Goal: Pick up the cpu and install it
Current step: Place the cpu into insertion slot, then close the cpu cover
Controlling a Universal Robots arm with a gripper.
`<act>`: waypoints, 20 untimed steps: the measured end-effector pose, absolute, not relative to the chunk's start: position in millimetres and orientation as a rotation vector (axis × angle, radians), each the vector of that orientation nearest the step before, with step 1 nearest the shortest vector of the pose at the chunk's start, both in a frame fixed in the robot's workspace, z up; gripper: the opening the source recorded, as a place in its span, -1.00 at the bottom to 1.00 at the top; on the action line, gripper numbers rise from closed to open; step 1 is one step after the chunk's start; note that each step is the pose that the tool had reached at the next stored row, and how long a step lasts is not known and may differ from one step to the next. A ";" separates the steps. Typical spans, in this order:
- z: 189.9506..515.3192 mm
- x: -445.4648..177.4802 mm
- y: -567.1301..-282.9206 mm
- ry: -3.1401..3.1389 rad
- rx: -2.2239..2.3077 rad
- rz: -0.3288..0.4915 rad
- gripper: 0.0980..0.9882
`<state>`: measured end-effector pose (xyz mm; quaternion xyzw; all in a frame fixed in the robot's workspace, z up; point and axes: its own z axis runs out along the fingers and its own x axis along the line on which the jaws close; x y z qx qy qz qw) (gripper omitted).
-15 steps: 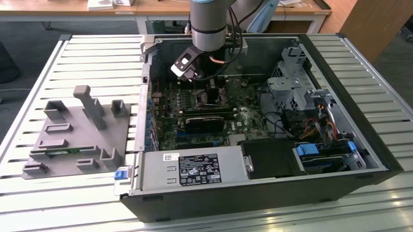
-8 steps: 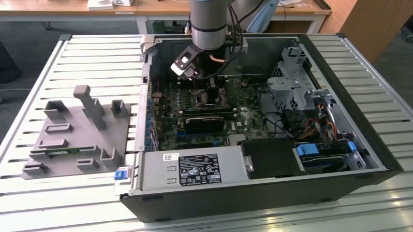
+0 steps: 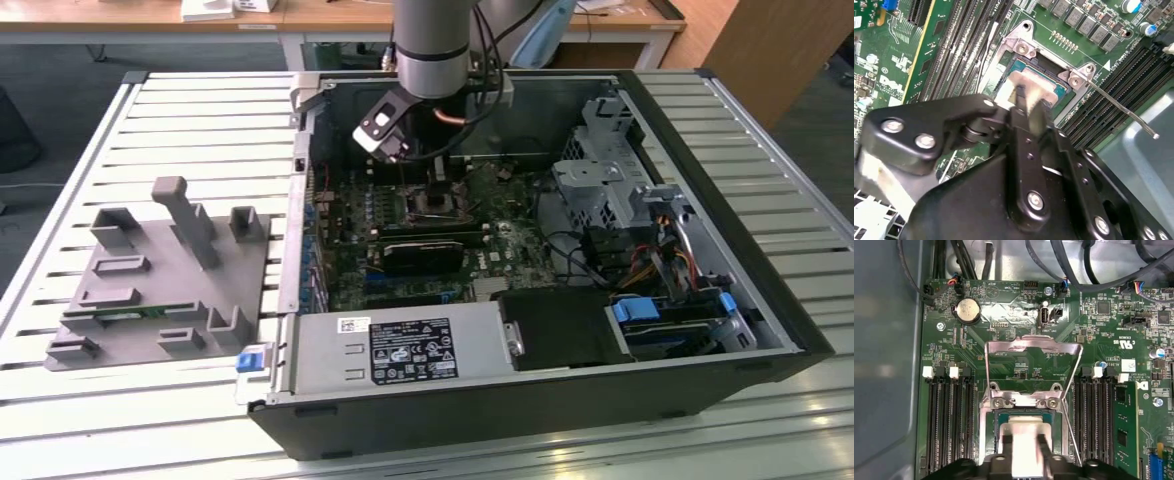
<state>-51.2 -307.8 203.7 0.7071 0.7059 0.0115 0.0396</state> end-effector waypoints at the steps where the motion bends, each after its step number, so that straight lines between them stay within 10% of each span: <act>1: 204.3 -51.1 -307.8 2.163 2.167 0.034 -0.57; 5: 207.2 -51.0 -307.8 2.162 2.165 0.031 -0.96; 20: 211.4 -51.1 -307.8 2.162 2.165 0.029 -0.98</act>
